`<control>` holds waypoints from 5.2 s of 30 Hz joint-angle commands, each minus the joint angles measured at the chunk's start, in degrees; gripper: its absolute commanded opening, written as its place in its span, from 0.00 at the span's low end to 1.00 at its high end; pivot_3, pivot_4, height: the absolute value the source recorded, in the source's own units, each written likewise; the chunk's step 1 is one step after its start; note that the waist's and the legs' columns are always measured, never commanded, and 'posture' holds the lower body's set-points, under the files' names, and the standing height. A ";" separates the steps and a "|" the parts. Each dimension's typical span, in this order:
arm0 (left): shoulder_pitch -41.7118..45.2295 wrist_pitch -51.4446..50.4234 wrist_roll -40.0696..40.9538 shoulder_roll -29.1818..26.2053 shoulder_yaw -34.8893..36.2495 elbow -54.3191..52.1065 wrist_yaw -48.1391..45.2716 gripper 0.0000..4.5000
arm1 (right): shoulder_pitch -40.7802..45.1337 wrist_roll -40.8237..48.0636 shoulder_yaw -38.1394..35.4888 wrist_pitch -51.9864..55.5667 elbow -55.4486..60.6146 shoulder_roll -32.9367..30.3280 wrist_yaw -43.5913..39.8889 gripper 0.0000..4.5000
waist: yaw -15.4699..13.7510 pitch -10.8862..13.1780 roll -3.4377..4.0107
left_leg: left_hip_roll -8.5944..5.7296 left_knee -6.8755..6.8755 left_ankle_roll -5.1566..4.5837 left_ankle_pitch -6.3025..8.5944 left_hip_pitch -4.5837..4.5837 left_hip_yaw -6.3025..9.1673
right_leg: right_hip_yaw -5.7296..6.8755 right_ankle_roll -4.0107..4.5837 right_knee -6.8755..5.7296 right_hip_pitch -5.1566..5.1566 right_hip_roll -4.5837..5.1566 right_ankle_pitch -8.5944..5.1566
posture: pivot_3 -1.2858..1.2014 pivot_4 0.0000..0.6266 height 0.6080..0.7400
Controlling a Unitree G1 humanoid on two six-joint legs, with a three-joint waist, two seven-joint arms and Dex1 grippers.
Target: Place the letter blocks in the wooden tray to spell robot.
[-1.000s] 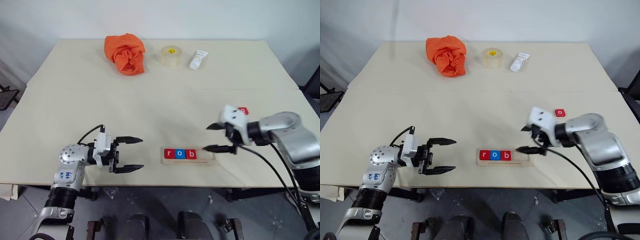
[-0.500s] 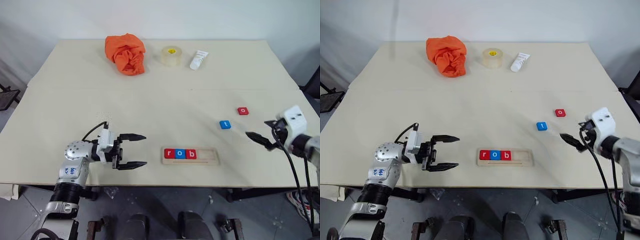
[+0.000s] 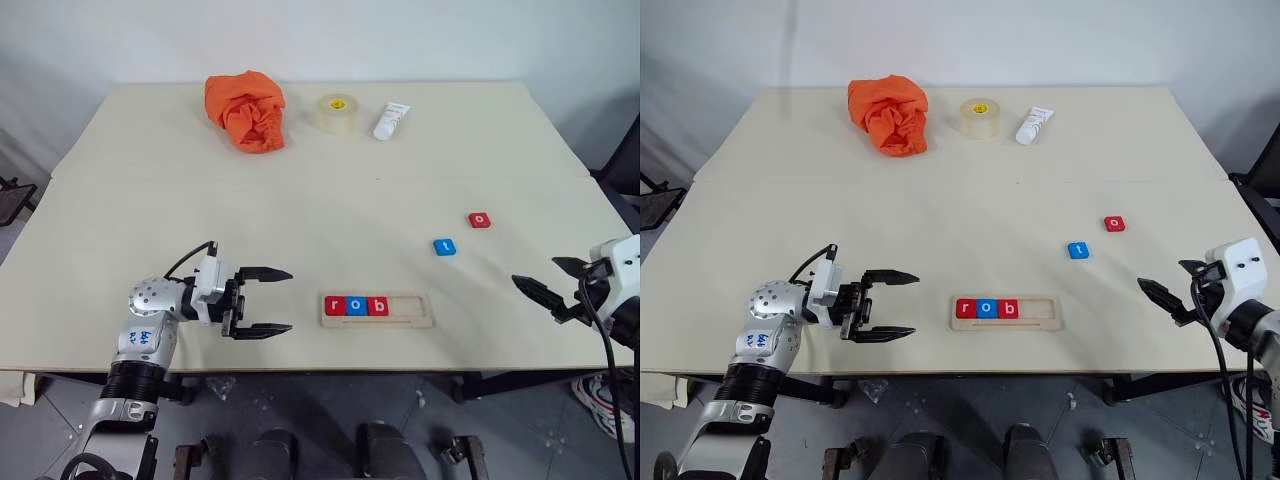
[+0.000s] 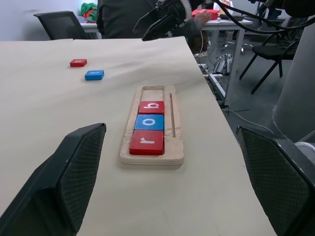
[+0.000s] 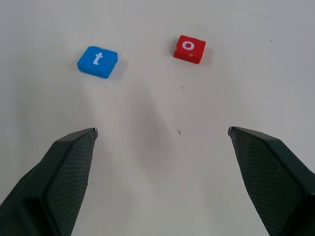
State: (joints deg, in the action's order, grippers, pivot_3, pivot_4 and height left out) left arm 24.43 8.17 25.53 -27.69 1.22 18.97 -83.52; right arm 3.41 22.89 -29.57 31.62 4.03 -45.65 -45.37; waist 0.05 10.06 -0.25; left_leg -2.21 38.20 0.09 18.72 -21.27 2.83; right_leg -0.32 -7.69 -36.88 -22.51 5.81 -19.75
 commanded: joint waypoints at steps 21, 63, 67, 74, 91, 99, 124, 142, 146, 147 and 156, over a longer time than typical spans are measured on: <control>-3.21 -0.99 1.61 -2.75 2.43 -5.62 1.47 1.00 | 21.77 -3.49 9.38 0.24 -13.42 2.62 11.93 0.99 | 0.22 0.00 0.00 | 0.03 -0.02 0.01 -0.01 -0.01 0.00 | 0.00 0.01 0.01 -0.05 0.08 0.00 | 0.52 0.24 1.00; -7.08 -1.53 1.42 -0.93 1.73 -9.81 6.22 1.00 | 52.70 -17.02 19.57 -19.67 -66.80 14.80 21.33 0.99 | 1.99 -0.01 0.02 | 0.04 -0.04 0.03 -0.01 -0.10 -0.04 | 0.06 0.00 -0.03 -0.16 0.08 0.01 | 0.52 0.24 1.00; -7.24 -1.28 1.34 -0.69 1.63 -9.83 6.42 1.00 | 52.36 -16.43 18.89 -18.70 -66.44 15.54 22.66 0.86 | 2.01 -0.01 0.02 | 0.04 -0.03 0.03 -0.01 -0.08 -0.04 | 0.05 0.00 -0.03 -0.15 0.08 0.01 | 0.52 0.24 1.00; -7.56 -1.11 1.55 -0.73 1.60 -9.88 6.09 1.00 | 49.44 -14.98 17.38 -18.21 -61.68 16.35 24.48 0.35 | 1.84 -0.01 0.02 | 0.04 0.04 0.03 -0.01 -0.03 -0.04 | 0.04 0.01 -0.05 -0.07 0.10 0.01 | 0.52 0.24 1.00; -5.04 -2.62 2.49 -1.57 0.83 -6.46 1.81 1.00 | 5.66 1.12 8.35 25.61 25.47 20.26 32.11 0.33 | 1.31 -0.04 0.11 | 0.01 -0.12 0.05 -0.01 -0.27 0.26 | -0.02 0.01 0.00 -0.23 0.16 0.01 | 0.52 0.24 1.00; -3.83 -2.68 2.25 -1.04 0.23 -5.06 0.74 1.00 | -2.98 2.78 6.58 29.65 34.59 26.05 35.79 0.33 | 1.46 -0.04 0.11 | -0.08 -0.12 0.01 -0.04 -0.19 0.27 | -0.14 0.01 -0.04 -0.17 0.18 0.01 | 0.52 0.24 1.00; -3.92 -2.24 1.78 0.26 0.35 -5.41 1.89 1.00 | -7.82 0.90 13.34 7.30 20.46 -6.95 -1.66 1.00 | 1.34 0.00 0.06 | -0.08 -0.13 -0.06 -0.01 -0.05 0.20 | -0.05 0.01 0.07 0.01 -0.08 0.01 | 0.52 0.24 1.00; -7.48 -1.17 2.02 0.05 1.68 -8.94 5.34 1.00 | 20.64 -10.95 36.45 -8.82 -8.96 -15.13 -28.68 0.96 | 1.07 0.04 -0.02 | 0.03 -0.10 -0.03 0.00 -0.04 0.02 | 0.05 0.00 0.29 -0.02 0.15 0.02 | 0.52 0.24 1.00; -8.44 -1.21 2.15 -0.16 1.84 -10.00 6.01 1.00 | 21.80 -12.02 37.19 -7.97 -9.21 -14.91 -28.65 0.71 | 0.43 0.04 -0.01 | 0.03 -0.10 -0.02 0.00 -0.05 0.01 | 0.07 -0.01 0.33 -0.02 0.17 0.02 | 0.52 0.24 1.00; -8.48 -1.17 2.16 -0.20 1.88 -10.00 6.14 1.00 | 22.00 -12.25 37.33 -7.85 -9.29 -14.84 -28.55 0.64 | 0.28 0.04 -0.01 | 0.03 -0.09 -0.02 0.00 -0.05 0.00 | 0.08 0.00 0.34 -0.02 0.17 0.02 | 0.52 0.24 1.00; -8.71 -0.70 2.12 -0.22 1.90 -10.18 6.89 1.00 | 22.27 -13.04 37.07 -8.03 -8.49 -14.48 -28.41 0.31 | 0.02 0.04 -0.01 | 0.02 -0.09 -0.01 0.01 -0.06 -0.01 | 0.13 0.00 0.36 -0.02 0.18 0.02 | 0.52 0.24 1.00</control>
State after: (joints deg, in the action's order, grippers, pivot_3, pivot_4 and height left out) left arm 16.11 6.51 26.79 -27.50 2.05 10.92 -76.89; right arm 24.79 10.10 8.55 23.79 -5.56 -60.25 -73.89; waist 0.06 10.10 -0.27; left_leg -2.19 38.10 0.07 18.72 -21.33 2.82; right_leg -0.19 -7.69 -36.52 -22.53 5.98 -19.73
